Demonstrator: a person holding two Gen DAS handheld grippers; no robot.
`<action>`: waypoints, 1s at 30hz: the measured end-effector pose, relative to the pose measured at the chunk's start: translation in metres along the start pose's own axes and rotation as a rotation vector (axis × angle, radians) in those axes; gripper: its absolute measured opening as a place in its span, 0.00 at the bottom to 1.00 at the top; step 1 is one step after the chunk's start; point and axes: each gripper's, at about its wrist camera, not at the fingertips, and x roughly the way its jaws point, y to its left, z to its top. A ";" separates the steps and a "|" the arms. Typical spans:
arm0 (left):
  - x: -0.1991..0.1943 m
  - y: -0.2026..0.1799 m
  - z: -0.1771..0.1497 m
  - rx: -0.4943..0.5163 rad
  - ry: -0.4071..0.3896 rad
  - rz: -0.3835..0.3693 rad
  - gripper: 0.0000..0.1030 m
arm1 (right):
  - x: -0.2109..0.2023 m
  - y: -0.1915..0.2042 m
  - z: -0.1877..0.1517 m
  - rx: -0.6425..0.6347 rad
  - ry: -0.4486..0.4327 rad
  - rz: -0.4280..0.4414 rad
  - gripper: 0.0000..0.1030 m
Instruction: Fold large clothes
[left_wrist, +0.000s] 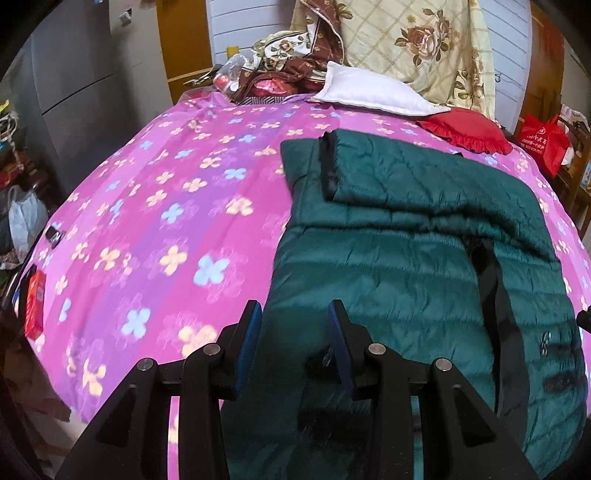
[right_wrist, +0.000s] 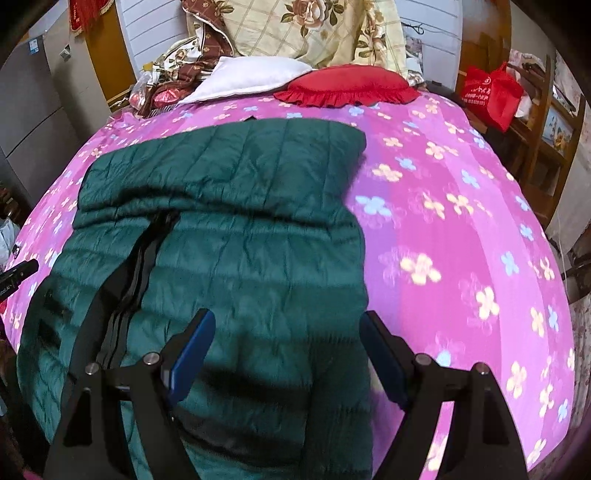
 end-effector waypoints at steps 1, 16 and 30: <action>-0.002 0.001 -0.003 -0.001 0.004 0.001 0.18 | -0.002 0.001 -0.006 0.001 0.004 0.005 0.81; -0.025 0.012 -0.045 0.011 0.030 0.004 0.18 | -0.021 0.010 -0.058 -0.028 0.043 0.019 0.81; -0.036 0.025 -0.068 0.003 0.061 0.009 0.18 | -0.036 0.013 -0.084 -0.046 0.065 0.031 0.82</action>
